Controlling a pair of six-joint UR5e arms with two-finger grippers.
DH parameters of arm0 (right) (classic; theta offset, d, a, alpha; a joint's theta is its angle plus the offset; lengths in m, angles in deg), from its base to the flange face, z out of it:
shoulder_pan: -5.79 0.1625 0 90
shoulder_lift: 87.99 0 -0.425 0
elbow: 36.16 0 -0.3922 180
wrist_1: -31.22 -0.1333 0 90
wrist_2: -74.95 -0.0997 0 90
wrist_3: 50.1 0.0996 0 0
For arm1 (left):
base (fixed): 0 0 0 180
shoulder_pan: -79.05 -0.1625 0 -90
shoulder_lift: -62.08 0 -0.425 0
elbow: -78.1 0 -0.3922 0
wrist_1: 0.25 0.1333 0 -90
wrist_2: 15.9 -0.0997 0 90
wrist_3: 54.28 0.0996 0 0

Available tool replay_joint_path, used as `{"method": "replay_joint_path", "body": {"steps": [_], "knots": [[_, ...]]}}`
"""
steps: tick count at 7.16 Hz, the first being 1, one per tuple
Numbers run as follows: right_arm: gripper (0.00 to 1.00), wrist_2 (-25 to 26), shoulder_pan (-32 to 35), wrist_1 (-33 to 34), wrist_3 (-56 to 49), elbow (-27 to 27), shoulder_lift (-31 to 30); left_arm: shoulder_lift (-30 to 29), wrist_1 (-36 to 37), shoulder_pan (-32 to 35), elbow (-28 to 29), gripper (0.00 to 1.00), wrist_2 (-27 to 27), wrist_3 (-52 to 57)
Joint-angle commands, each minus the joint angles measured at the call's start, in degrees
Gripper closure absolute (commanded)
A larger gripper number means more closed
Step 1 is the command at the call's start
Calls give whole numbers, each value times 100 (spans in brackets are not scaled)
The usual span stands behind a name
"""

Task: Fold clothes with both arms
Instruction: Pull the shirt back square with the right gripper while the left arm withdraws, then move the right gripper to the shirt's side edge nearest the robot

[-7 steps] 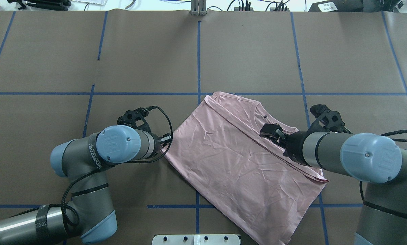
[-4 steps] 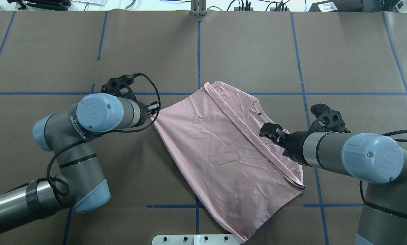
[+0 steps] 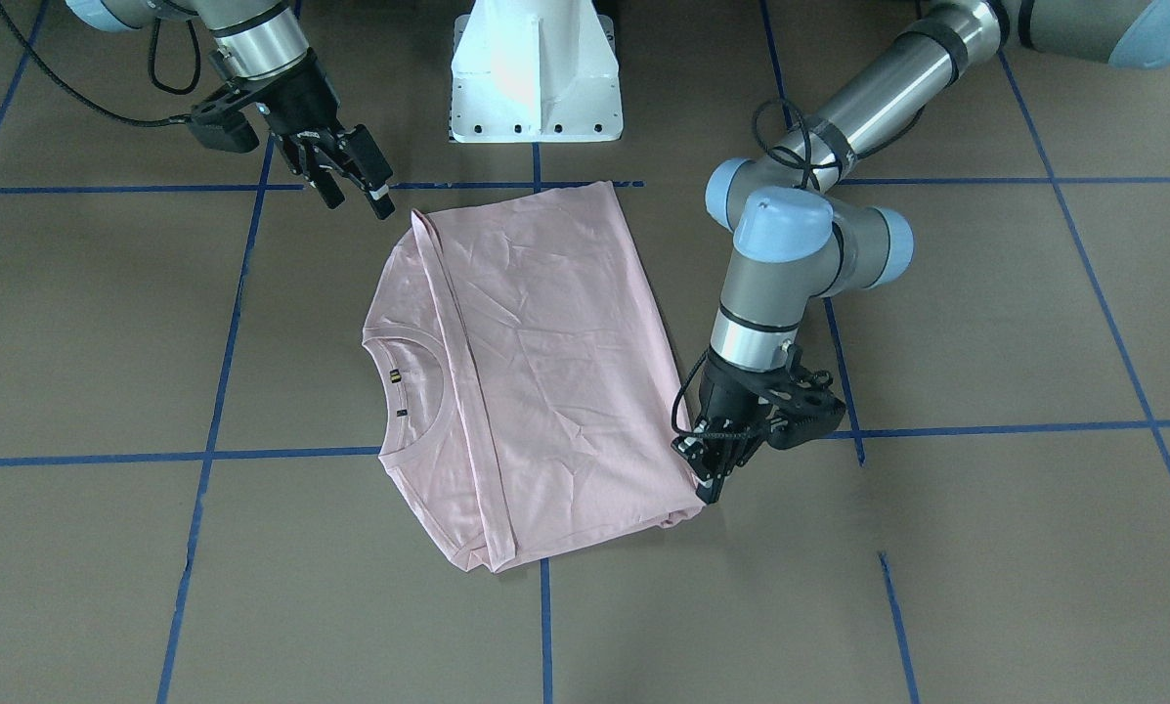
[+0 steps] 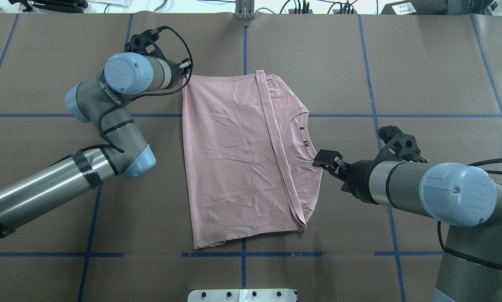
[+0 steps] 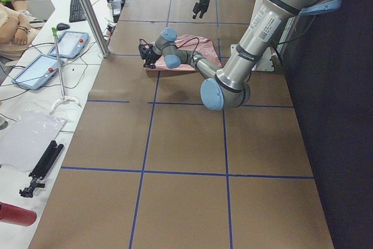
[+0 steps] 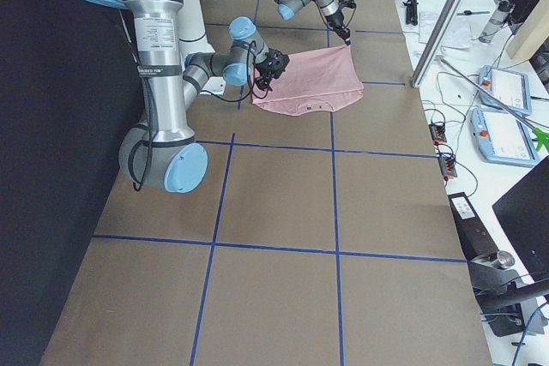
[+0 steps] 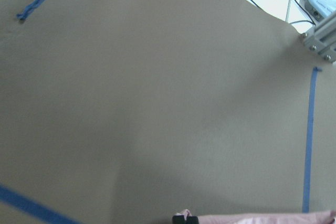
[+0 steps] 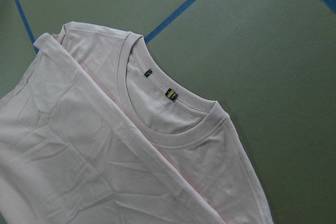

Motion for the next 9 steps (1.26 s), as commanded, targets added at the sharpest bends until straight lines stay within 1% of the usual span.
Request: {"method": "replay_joint_path", "body": {"steps": [1,2,3,4,5,6,7,8,9], "knots": [[0,42,-36,15,0,-31,224,-770,-1033,377,1820,100,-80,434],[0,16,-89,76,0,-180,565,-790,-1107,378,1922,100,-81,435],[0,51,-176,77,0,-373,794,-851,-1316,369,2166,100,-81,461],[0,60,-221,77,9,-705,1127,-843,-1466,387,2238,62,-81,670],[0,51,-291,251,17,-1100,1470,-756,-1485,387,1952,52,-55,698],[1,60,-326,757,26,-1522,1926,-268,-1486,378,1036,52,-37,690],[14,77,-326,953,139,-1796,2174,216,-1477,378,348,52,-20,698],[24,77,-326,895,402,-2025,2203,247,-1477,369,297,52,-20,672],[24,77,-353,946,404,-2445,2473,238,-1477,369,288,51,-19,664]]}}
